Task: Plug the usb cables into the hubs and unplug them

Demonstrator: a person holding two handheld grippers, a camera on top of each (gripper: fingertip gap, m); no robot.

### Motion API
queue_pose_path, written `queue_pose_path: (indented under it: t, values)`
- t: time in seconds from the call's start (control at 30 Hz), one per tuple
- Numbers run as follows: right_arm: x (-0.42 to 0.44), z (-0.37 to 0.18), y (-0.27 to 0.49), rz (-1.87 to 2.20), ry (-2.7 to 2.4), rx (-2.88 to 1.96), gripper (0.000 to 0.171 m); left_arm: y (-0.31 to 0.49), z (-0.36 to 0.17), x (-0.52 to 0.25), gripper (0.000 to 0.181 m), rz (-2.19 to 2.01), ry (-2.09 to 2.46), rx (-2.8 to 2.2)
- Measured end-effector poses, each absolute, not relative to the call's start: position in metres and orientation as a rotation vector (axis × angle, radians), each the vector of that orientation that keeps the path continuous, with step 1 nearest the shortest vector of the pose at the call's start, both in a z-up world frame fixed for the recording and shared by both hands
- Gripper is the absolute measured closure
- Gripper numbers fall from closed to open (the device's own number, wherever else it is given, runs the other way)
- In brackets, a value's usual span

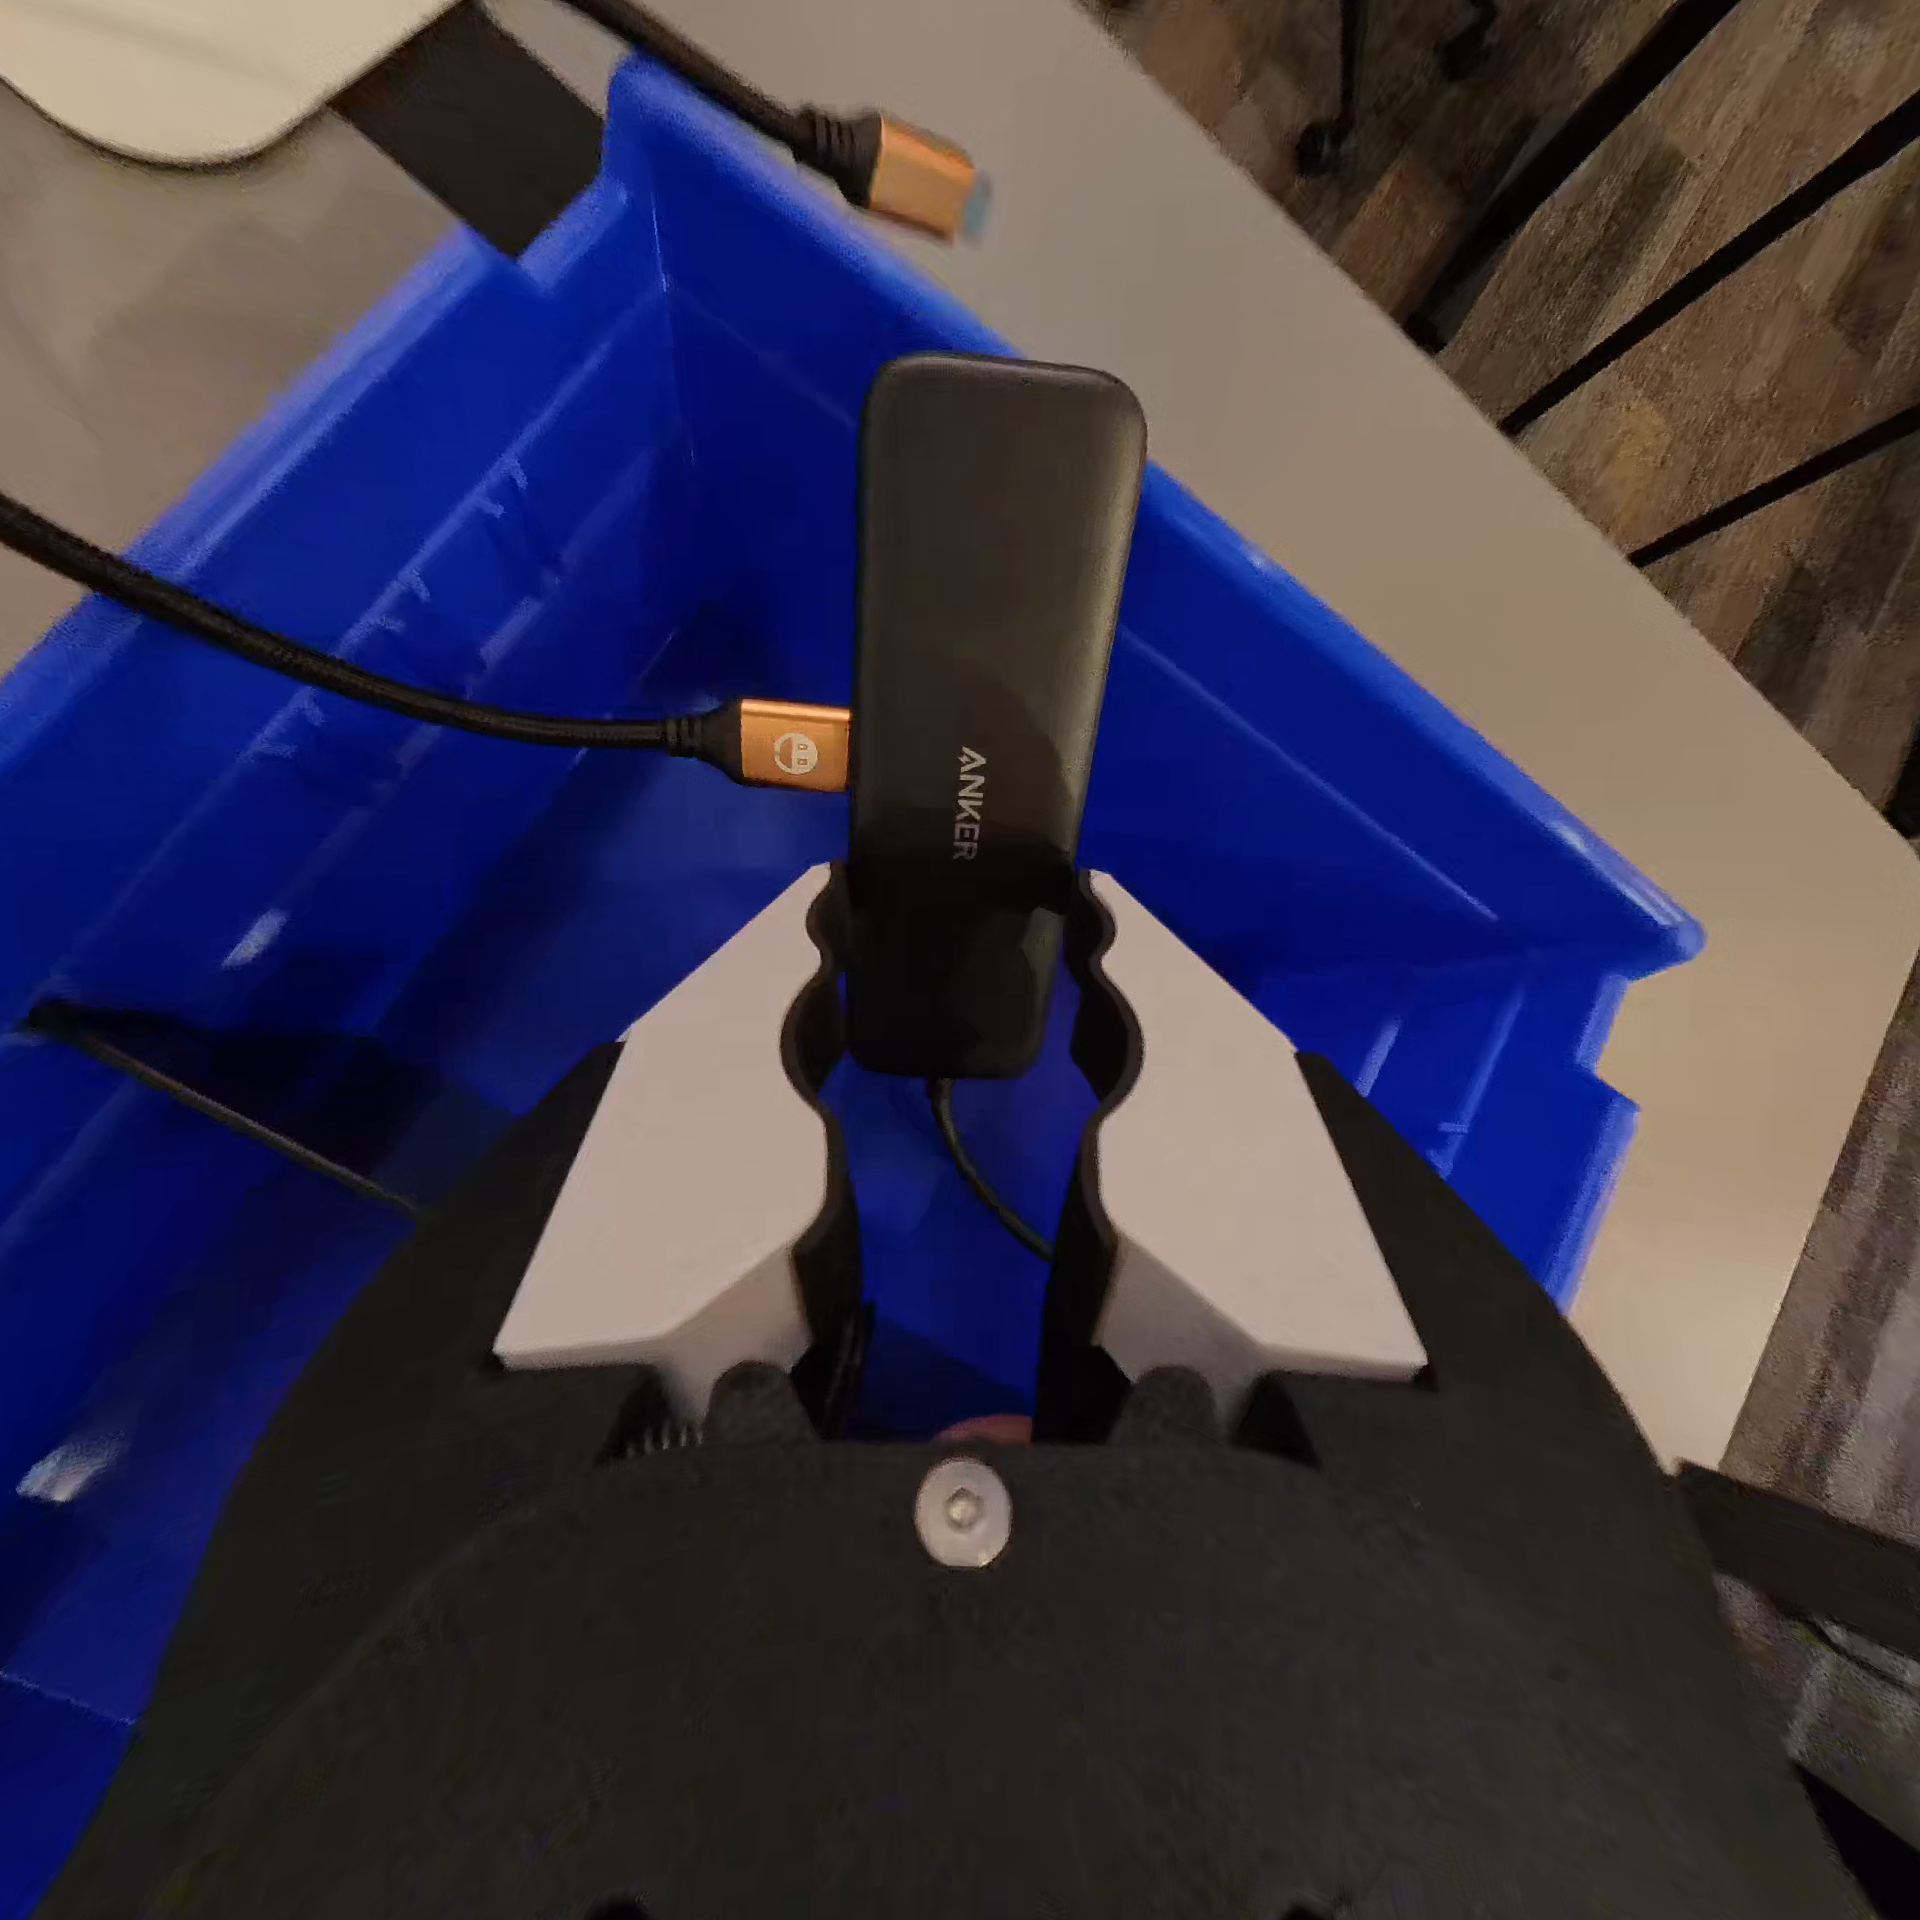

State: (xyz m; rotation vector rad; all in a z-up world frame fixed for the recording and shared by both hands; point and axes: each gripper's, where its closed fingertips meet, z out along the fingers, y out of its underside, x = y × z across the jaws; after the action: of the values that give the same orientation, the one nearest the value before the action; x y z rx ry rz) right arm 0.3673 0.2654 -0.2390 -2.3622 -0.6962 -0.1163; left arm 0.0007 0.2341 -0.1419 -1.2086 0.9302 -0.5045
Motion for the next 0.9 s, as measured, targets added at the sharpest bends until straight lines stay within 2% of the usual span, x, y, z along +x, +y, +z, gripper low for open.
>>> queue_pose_path:
  t: [0.57,0.7,0.9]
  values:
    - [0.364,-0.28,0.254,-0.13,-0.893,-2.671,0.13,0.231,-0.149,0.008,0.176,-0.497,0.974,-1.216]
    - [0.364,-0.277,0.253,-0.125,-0.898,-2.659,0.13,0.231,-0.15,0.008,0.175,-0.509,0.975,-1.221]
    - [0.362,-0.234,0.255,-0.188,-0.892,-2.526,0.117,0.232,-0.152,0.009,0.175,-0.51,0.979,-1.226]
